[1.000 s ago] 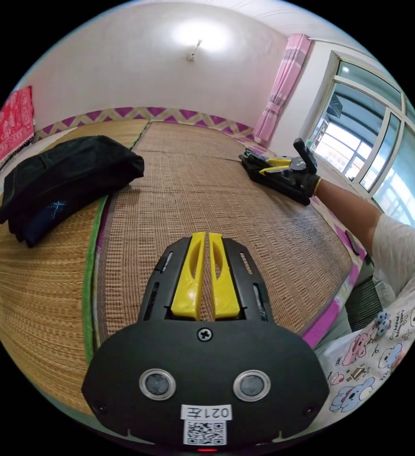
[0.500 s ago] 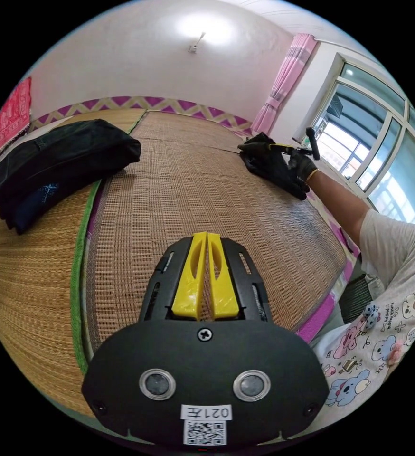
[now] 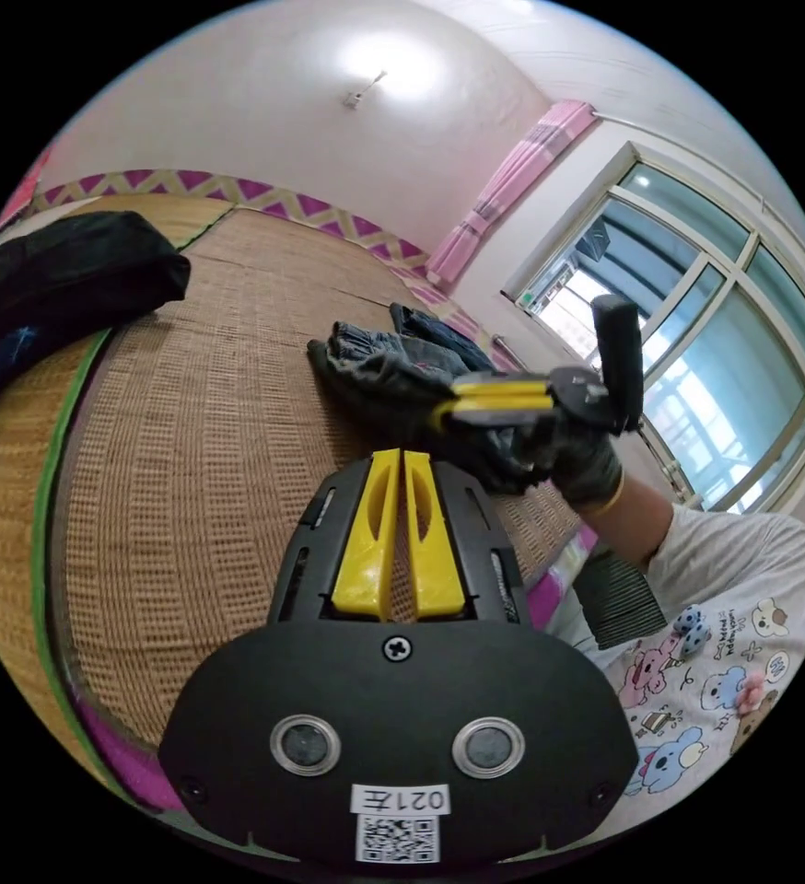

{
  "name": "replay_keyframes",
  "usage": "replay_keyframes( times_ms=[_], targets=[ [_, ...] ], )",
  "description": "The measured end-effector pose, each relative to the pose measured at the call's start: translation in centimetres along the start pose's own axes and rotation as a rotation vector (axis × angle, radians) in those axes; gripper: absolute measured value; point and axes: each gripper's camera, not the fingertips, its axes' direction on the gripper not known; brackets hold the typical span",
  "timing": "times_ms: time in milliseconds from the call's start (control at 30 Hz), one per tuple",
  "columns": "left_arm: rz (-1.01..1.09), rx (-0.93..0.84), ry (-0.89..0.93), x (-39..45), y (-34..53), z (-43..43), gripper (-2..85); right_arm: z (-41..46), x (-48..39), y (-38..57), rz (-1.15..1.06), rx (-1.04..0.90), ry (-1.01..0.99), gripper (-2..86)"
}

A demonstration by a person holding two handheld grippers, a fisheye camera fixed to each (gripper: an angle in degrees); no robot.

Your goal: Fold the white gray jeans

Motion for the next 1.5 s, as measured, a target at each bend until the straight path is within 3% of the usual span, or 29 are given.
replay_keyframes(
  times_ms=[333,533,700,867,967,1100,1267,1400,1500],
  targets=[
    [-0.09,-0.002,-0.056,-2.0,5.4,-0.7,-1.0,-4.2,0.4,3.1,-0.031,0.092,-0.028,13.3],
    [-0.09,0.012,-0.055,-1.2,6.5,0.5,-1.0,-1.2,1.9,1.5,0.033,0.034,0.17,8.1],
    [-0.088,0.019,-0.053,-0.9,6.9,1.2,-0.9,-11.2,11.1,5.9,0.301,0.271,-0.035,5.1],
    [-0.078,0.007,-0.031,-0.2,6.8,3.6,-0.9,-27.4,24.8,20.6,0.629,0.571,-0.007,4.7],
    [-0.062,0.001,-0.019,0.9,6.6,5.4,-1.0,-33.5,30.8,30.9,0.813,0.633,0.097,4.6],
    [-0.047,-0.009,0.008,2.5,6.3,8.0,-0.9,-35.4,37.1,42.8,1.062,0.572,0.184,4.8],
    [-0.013,-0.04,0.016,4.8,5.8,11.1,-0.9,-29.5,42.9,56.7,1.407,0.41,0.019,5.7],
    [0.056,-0.083,0.015,7.3,5.3,14.0,-0.8,-33.3,40.1,56.3,1.346,0.508,0.27,5.6],
    [0.18,-0.115,0.033,10.4,4.3,17.1,-0.2,-33.7,39.3,49.6,1.058,0.473,0.315,5.4]
  ],
)
